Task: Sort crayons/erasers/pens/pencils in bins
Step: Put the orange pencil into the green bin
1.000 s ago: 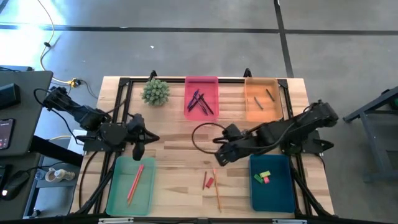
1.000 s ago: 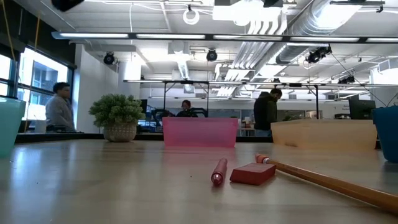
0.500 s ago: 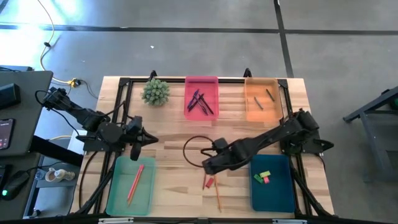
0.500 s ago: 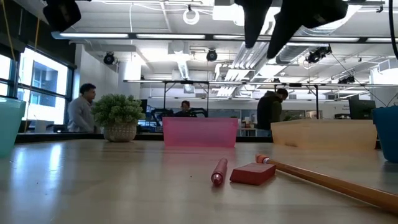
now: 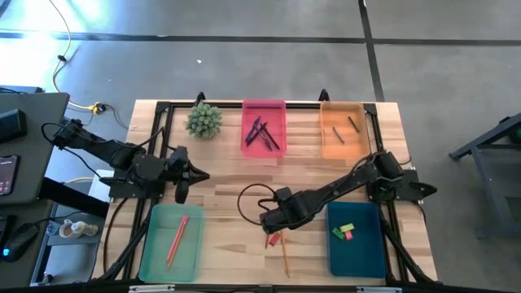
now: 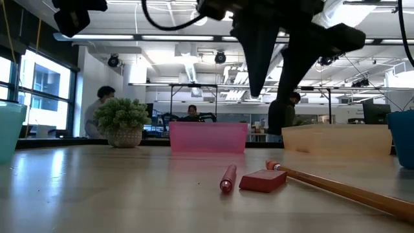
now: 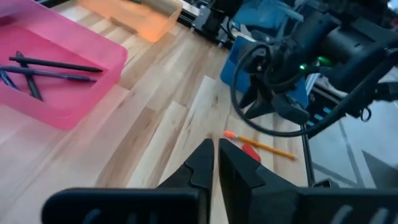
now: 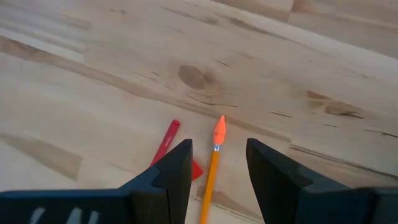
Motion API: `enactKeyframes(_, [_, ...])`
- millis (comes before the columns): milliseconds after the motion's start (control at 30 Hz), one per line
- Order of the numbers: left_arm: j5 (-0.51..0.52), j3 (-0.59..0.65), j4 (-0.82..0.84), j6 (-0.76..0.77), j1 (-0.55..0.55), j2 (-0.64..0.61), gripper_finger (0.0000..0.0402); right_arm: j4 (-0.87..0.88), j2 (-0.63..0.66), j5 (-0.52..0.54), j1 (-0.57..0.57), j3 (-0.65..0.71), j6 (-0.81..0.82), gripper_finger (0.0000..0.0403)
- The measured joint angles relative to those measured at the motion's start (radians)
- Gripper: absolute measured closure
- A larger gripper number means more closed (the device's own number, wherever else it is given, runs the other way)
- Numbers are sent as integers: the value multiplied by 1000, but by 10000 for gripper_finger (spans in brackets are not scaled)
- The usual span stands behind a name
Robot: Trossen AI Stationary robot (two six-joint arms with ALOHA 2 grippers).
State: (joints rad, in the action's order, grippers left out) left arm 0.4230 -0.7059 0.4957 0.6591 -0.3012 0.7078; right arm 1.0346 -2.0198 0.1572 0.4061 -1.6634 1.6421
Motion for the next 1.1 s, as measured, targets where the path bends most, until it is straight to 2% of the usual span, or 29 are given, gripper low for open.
enactKeyframes(133, [-48, 0, 0, -42, 30, 0, 363, -35, -38, -10, -2, 0, 10, 259])
enactKeyframes(333, [-46, 0, 0, -43, 65, 0, 311, -51, -82, -21, -2, 0, 52, 259])
enactKeyframes(467, [-46, 0, 0, -43, 94, 0, 289, -51, -107, -22, -2, 0, 60, 259])
enactKeyframes(967, [-54, 0, 10, -43, 132, 1, 284, -57, -173, -53, -2, 4, 62, 260])
enactKeyframes(1100, [-53, 0, 9, -43, 132, 1, 284, -55, -188, -55, -2, 3, 63, 276])
